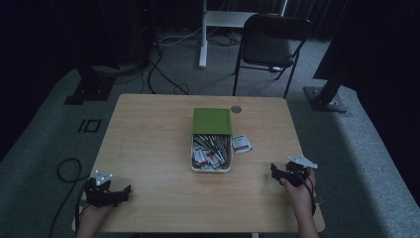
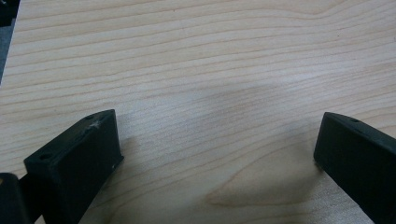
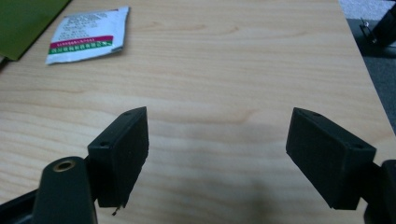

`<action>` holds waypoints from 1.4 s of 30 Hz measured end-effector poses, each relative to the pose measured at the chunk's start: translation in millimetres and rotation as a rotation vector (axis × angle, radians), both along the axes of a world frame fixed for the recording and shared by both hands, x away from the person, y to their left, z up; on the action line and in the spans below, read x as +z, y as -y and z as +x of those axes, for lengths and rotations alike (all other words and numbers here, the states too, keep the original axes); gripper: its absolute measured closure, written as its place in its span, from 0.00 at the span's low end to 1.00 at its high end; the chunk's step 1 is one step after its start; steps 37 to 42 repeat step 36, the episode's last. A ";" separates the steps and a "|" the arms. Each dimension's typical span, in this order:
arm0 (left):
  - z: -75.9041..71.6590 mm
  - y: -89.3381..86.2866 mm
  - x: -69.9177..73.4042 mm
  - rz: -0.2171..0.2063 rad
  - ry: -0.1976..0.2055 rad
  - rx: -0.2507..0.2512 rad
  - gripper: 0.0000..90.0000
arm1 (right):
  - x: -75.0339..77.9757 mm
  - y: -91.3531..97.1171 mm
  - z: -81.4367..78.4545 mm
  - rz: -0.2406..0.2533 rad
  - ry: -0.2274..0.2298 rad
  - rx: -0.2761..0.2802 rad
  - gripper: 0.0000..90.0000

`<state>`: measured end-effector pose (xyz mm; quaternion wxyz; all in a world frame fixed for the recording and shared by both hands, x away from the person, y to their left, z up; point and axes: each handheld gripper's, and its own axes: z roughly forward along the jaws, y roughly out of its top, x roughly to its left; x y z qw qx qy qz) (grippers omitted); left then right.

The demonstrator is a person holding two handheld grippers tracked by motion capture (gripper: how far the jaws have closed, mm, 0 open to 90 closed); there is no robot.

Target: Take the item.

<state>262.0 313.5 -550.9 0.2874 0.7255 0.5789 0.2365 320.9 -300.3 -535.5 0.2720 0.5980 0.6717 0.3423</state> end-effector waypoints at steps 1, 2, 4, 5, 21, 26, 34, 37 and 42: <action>0.0 0.0 0.0 0.000 0.000 0.000 0.01 | -0.2 1.1 -2.2 -0.001 0.000 -0.003 0.24; 0.0 0.0 0.0 0.000 0.000 0.000 0.01 | -0.5 2.1 -4.4 -0.002 -0.002 -0.005 0.24; 0.0 0.0 0.0 0.000 0.000 0.000 0.01 | -1.4 3.6 -8.4 -0.010 -0.013 0.000 0.24; 0.0 0.0 0.0 0.000 0.000 0.000 0.01 | -2.3 4.1 -10.3 -0.022 -0.019 -0.002 0.24; 0.0 0.1 0.0 -0.001 0.000 0.001 0.01 | -18.4 8.5 -42.5 0.014 -0.080 -0.087 0.21; 0.0 0.0 0.0 0.000 0.000 0.000 0.01 | -20.2 6.9 -49.1 -0.015 -0.071 -0.082 0.20; 0.0 0.1 0.0 0.000 0.000 0.000 0.01 | -21.0 5.8 -50.1 -0.037 -0.083 -0.058 0.14; 0.0 0.0 0.0 0.000 0.000 0.000 0.01 | -21.1 5.9 -49.3 -0.036 -0.084 -0.064 0.14; 0.0 0.0 0.0 0.000 0.000 0.000 0.01 | -21.1 5.9 -49.3 -0.036 -0.084 -0.064 0.14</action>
